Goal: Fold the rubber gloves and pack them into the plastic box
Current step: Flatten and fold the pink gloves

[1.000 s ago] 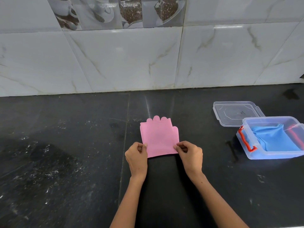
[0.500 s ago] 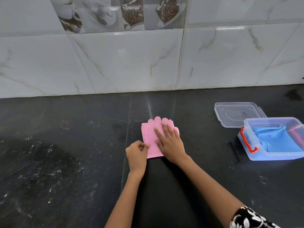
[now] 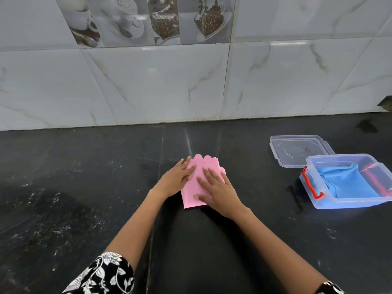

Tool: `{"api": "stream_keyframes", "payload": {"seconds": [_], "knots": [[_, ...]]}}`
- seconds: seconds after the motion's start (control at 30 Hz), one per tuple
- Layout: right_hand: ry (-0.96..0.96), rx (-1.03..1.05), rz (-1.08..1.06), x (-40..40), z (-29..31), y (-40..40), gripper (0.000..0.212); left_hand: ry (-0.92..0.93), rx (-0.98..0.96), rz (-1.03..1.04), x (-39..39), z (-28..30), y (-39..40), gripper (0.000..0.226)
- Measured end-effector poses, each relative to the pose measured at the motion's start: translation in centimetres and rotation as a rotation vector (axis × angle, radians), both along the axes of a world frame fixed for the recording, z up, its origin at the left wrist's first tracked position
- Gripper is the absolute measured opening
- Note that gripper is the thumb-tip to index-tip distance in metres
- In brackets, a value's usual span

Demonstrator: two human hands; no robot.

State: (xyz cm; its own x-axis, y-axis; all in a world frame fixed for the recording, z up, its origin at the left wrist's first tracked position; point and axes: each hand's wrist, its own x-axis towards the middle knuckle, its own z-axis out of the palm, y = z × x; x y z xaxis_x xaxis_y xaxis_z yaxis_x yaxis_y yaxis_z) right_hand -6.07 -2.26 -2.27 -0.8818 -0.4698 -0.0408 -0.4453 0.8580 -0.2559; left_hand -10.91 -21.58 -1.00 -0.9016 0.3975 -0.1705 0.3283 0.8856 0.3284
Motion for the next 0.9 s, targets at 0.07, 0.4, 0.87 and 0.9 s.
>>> {"api": "stream_keyframes", "payload": {"seconds": [0.07, 0.4, 0.87, 0.9], "knots": [[0.049, -0.009, 0.082, 1.4, 0.0, 0.7, 0.065, -0.025, 0.065, 0.021, 0.0, -0.3, 0.0, 0.048], [0.49, -0.243, -0.039, 1.0, 0.2, 5.7, 0.03, -0.009, 0.073, 0.221, 2.5, 1.1, 3.2, 0.05], [-0.046, -0.495, -0.651, -1.3, 1.4, 5.4, 0.029, 0.056, 0.055, 0.533, 5.8, 2.4, 9.5, 0.033], [-0.067, -0.475, -0.657, -1.3, 1.5, 5.3, 0.03, 0.095, 0.088, 0.564, 5.8, 2.3, 8.8, 0.034]]}}
